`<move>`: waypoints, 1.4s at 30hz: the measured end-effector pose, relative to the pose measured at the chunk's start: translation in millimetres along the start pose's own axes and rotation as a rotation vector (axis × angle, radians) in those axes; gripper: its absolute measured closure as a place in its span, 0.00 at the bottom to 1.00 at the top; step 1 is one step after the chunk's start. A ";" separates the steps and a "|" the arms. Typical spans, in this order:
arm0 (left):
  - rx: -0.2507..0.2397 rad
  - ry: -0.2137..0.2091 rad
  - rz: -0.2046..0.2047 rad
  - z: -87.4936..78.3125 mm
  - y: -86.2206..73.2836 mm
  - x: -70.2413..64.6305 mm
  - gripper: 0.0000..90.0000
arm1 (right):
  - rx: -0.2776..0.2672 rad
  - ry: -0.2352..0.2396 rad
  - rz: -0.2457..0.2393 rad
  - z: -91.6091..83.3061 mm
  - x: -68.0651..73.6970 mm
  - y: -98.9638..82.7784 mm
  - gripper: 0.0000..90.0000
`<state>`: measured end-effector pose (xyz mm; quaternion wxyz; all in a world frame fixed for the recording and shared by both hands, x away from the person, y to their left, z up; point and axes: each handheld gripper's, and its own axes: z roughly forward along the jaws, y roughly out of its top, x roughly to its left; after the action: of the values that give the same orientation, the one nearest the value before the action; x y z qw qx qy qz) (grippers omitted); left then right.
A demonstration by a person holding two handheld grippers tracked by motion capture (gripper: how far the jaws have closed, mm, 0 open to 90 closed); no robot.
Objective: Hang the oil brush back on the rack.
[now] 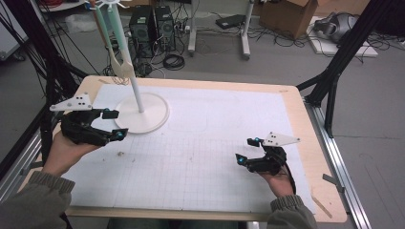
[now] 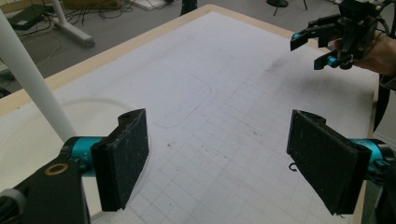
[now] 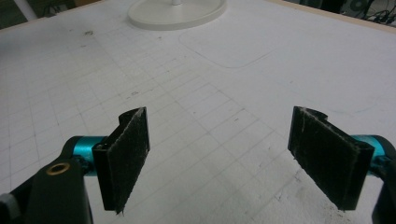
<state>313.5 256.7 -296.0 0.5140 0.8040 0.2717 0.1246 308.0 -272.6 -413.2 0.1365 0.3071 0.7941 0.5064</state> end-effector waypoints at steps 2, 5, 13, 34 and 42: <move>-0.005 0.000 -0.004 0.5 -2.6 -1.0 0.23 | -0.004 -0.001 -0.002 -0.5 0.1 -0.2 0.22; -0.012 0.011 0.002 0.7 -6.7 -1.9 0.23 | -0.001 -0.002 -0.003 -0.5 0.3 -0.7 0.22; -0.016 0.015 -0.003 3.0 -16.7 -1.5 0.22 | 0.007 -0.006 -0.004 0.4 0.6 -1.2 0.22; 0.003 0.026 -0.012 11.7 -48.1 -7.7 0.20 | -0.012 -0.026 0.001 -3.2 1.2 -1.0 0.22; 0.008 0.025 -0.021 18.1 -61.6 -9.3 0.20 | -0.012 -0.028 0.000 -3.1 1.6 -1.9 0.22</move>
<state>295.5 257.6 -358.4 0.5086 0.8016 0.2868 0.1281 304.5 -274.4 -413.3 0.1496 0.3134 0.7889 0.5070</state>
